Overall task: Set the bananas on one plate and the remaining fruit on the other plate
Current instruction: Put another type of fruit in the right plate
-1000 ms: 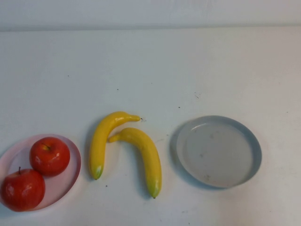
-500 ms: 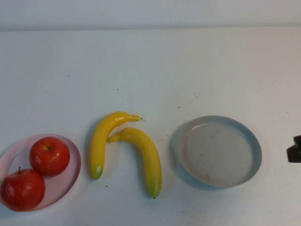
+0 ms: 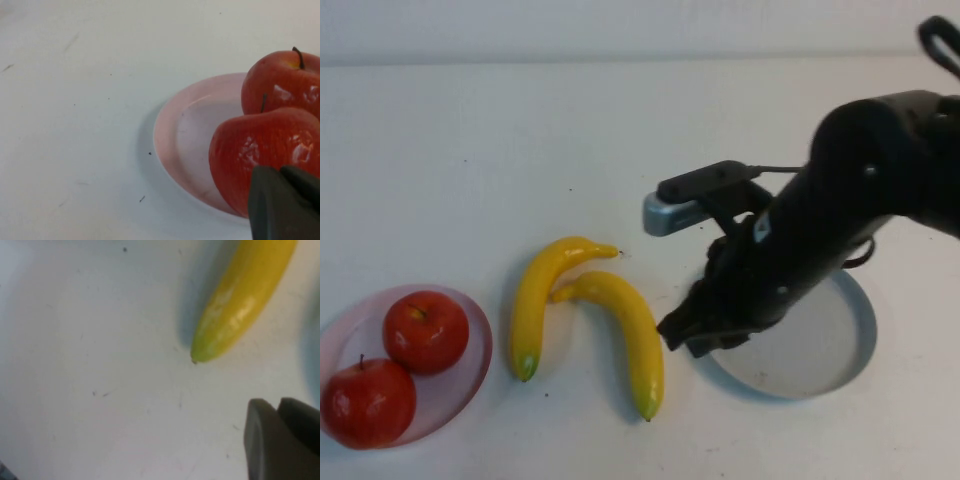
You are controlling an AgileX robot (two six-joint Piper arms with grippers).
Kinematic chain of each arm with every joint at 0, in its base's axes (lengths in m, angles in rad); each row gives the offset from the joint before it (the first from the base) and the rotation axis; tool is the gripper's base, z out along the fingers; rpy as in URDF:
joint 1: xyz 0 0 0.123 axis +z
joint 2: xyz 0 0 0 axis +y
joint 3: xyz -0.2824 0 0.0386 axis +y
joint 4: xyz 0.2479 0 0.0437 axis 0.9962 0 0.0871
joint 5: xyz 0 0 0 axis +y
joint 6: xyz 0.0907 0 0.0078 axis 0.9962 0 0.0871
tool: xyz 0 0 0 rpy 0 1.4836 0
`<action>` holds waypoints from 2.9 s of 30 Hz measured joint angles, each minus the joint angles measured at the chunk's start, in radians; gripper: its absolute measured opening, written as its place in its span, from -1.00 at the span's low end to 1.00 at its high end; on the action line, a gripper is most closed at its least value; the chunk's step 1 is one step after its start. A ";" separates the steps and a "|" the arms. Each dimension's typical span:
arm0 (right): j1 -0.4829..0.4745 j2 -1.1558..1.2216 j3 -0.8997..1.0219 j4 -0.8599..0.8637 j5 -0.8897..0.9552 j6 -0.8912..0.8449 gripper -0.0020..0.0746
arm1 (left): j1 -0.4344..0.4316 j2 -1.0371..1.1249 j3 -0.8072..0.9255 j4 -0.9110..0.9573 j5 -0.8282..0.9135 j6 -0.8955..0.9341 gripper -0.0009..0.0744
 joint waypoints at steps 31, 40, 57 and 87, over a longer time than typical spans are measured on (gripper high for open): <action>0.047 0.550 -0.472 -0.224 -0.061 0.082 -0.06 | 0.000 0.000 0.000 0.000 0.000 0.000 -0.99; 0.047 0.536 -0.472 -0.224 -0.047 0.088 -0.11 | 0.000 0.000 0.000 0.000 0.000 0.000 -0.99; -0.166 0.166 -0.125 -0.324 -0.008 0.268 -0.11 | 0.000 0.000 0.000 0.000 0.000 0.000 -0.99; -0.189 0.128 -0.137 -0.238 -0.011 0.316 0.39 | 0.000 0.000 0.000 0.002 0.000 0.000 -0.99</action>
